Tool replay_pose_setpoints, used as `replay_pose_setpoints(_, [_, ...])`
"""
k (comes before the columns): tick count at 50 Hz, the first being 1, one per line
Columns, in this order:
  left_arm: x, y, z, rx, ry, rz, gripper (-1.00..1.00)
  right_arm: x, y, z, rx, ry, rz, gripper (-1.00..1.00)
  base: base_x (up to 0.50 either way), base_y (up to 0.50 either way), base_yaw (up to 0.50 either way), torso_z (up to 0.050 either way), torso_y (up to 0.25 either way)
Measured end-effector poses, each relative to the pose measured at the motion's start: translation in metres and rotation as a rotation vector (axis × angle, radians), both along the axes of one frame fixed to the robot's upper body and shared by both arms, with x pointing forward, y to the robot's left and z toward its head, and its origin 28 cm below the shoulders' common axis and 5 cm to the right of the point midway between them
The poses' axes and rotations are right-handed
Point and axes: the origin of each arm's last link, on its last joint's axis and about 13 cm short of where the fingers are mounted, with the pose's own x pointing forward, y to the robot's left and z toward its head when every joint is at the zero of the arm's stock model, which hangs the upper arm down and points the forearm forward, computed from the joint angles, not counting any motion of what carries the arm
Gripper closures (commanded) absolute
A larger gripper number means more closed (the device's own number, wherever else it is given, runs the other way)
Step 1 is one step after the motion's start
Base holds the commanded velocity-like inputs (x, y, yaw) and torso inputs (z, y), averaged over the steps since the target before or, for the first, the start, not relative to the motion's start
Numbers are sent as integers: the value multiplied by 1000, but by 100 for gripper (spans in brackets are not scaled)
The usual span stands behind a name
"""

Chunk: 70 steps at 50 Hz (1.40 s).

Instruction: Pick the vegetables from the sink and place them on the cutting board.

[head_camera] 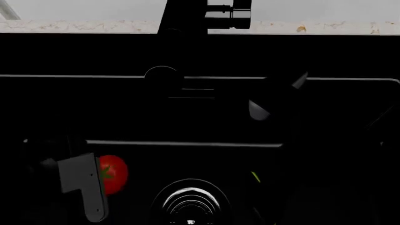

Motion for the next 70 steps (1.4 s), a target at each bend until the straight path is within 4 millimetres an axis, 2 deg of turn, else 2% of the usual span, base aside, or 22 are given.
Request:
replay_pose_setpoints(10, [-11,2,13,-73,-184,-2,100,7,6,4,-62,18,-41,-100,25,0,0,0,0])
replay_pose_setpoints(28, [-28,13,23,-152,-329,39,100,36,13,-4,-94,97,-183,-100,24,0,2,0,0])
replay_pose_setpoints(43, [-35,19,24,-175,-367,53,100,62,19,-27,-79,166,-282,-100,25,0,0,0,0])
replay_pose_setpoints(56, [-39,21,23,-191,-374,43,100,82,24,-55,-58,219,-331,-100,25,0,0,0,0])
replay_pose_setpoints(70, [-42,22,22,-197,-377,40,100,87,24,-84,-47,269,-344,-100,26,0,0,0,0])
